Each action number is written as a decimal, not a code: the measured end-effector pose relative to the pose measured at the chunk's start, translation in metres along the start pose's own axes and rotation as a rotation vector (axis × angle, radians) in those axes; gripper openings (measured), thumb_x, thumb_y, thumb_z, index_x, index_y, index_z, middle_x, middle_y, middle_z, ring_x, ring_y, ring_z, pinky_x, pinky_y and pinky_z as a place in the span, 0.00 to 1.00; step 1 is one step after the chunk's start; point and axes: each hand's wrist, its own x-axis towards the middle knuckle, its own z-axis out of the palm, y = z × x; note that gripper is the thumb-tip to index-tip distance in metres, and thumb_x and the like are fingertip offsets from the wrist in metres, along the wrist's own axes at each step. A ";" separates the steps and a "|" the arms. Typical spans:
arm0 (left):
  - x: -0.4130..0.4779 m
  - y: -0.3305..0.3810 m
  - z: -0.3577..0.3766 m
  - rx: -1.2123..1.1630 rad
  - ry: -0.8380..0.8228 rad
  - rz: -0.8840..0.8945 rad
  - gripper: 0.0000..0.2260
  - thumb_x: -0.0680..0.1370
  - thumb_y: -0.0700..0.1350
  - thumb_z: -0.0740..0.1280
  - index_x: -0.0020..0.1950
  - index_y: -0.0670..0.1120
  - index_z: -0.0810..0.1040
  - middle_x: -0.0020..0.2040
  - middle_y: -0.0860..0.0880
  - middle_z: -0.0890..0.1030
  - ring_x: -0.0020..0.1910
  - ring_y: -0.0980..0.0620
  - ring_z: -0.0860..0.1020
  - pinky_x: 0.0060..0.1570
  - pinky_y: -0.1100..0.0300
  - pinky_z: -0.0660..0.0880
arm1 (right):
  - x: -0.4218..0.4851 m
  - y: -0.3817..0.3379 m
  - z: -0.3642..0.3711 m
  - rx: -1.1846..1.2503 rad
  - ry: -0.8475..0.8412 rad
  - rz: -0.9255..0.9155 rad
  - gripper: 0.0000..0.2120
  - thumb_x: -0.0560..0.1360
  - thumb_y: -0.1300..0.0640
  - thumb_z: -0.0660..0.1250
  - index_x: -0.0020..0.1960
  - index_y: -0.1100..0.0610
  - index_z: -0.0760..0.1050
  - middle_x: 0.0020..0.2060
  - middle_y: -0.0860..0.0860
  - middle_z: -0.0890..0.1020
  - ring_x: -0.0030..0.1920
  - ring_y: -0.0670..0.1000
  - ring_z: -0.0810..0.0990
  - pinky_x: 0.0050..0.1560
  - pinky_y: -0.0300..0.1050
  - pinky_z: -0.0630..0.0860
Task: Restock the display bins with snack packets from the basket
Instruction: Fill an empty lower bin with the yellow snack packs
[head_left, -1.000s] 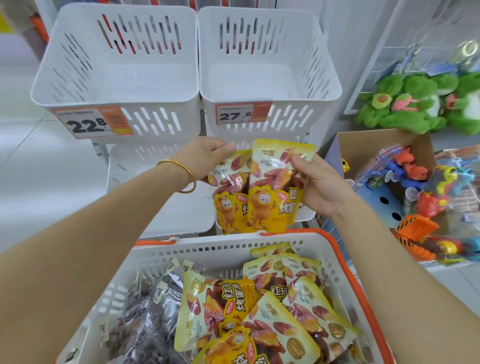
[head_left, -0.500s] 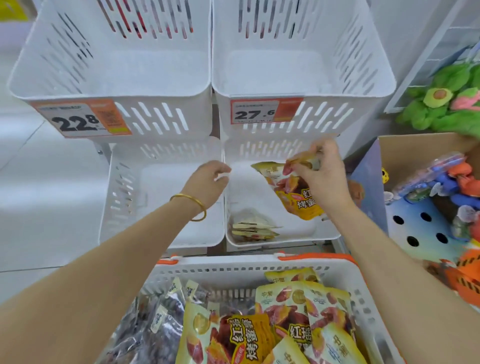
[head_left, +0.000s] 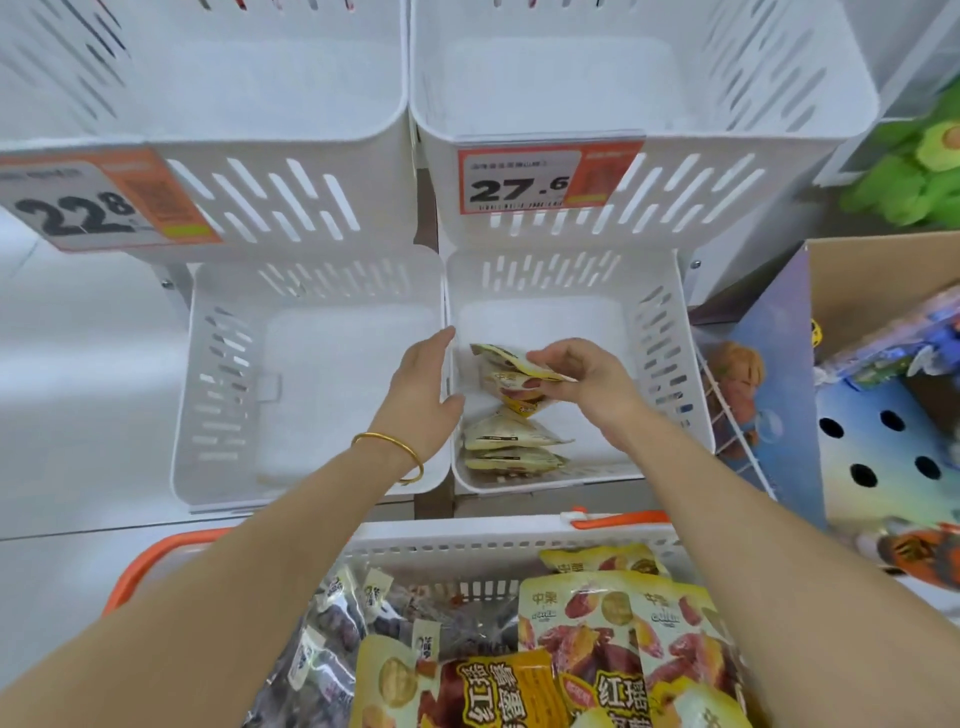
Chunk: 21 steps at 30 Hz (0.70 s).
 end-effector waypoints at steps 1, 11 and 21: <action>0.001 0.001 0.002 0.010 0.001 -0.001 0.29 0.76 0.36 0.63 0.75 0.49 0.58 0.72 0.46 0.60 0.69 0.47 0.64 0.66 0.48 0.67 | 0.000 0.001 -0.003 -0.078 -0.003 -0.008 0.20 0.70 0.77 0.66 0.57 0.59 0.75 0.56 0.56 0.78 0.60 0.52 0.76 0.52 0.35 0.76; -0.004 0.005 0.005 0.023 0.006 0.034 0.31 0.74 0.29 0.59 0.75 0.45 0.57 0.74 0.45 0.57 0.73 0.48 0.58 0.70 0.52 0.62 | 0.007 -0.012 0.008 -0.365 0.015 -0.039 0.18 0.75 0.71 0.64 0.62 0.59 0.76 0.59 0.57 0.76 0.54 0.49 0.72 0.50 0.35 0.70; -0.003 0.001 0.011 0.147 0.034 0.090 0.30 0.73 0.28 0.58 0.74 0.43 0.60 0.74 0.45 0.60 0.73 0.46 0.58 0.70 0.59 0.53 | 0.009 -0.011 0.017 -0.300 -0.068 0.202 0.35 0.73 0.72 0.61 0.75 0.51 0.56 0.66 0.56 0.68 0.60 0.54 0.70 0.54 0.44 0.69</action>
